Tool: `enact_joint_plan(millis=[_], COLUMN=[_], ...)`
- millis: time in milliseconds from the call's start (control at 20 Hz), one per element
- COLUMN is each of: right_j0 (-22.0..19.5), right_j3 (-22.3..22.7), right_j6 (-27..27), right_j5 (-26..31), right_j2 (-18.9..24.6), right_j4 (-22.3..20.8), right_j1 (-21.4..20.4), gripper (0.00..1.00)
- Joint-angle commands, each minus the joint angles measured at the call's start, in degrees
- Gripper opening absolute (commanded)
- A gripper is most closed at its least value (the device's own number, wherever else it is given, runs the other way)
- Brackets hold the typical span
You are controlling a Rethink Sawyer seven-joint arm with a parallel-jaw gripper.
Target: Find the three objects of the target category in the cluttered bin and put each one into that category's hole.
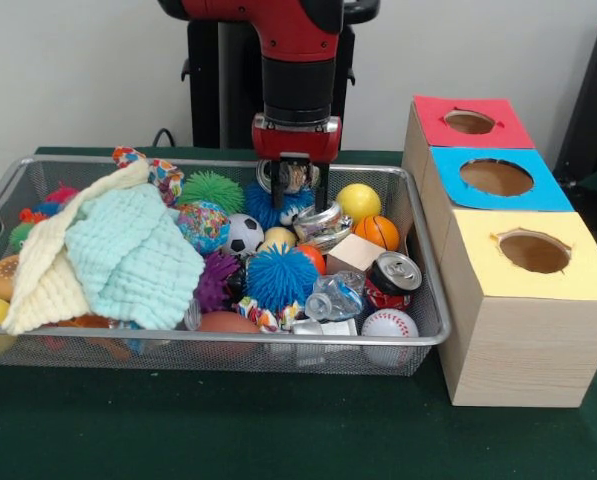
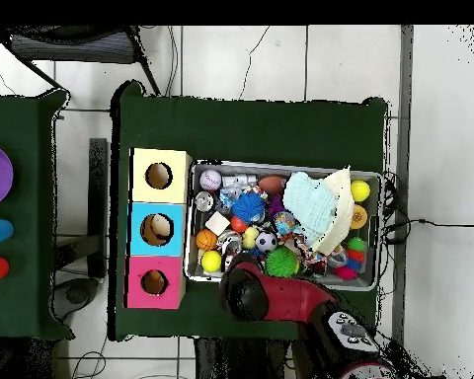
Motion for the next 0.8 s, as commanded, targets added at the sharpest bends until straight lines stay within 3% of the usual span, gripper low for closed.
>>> enact_joint_plan(millis=[50, 500, 800], right_j0=[2.5, 3.3, 3.1], right_j3=[-2.0, -10.1, -11.3], right_j6=[6.2, 7.0, 7.6], right_j5=[7.0, 9.5, 12.6], right_j2=[-2.7, -3.5, -1.6], right_j4=[1.2, 5.9, 8.9], right_j1=[0.2, 3.9, 1.9], gripper=[1.00, 1.00, 1.00])
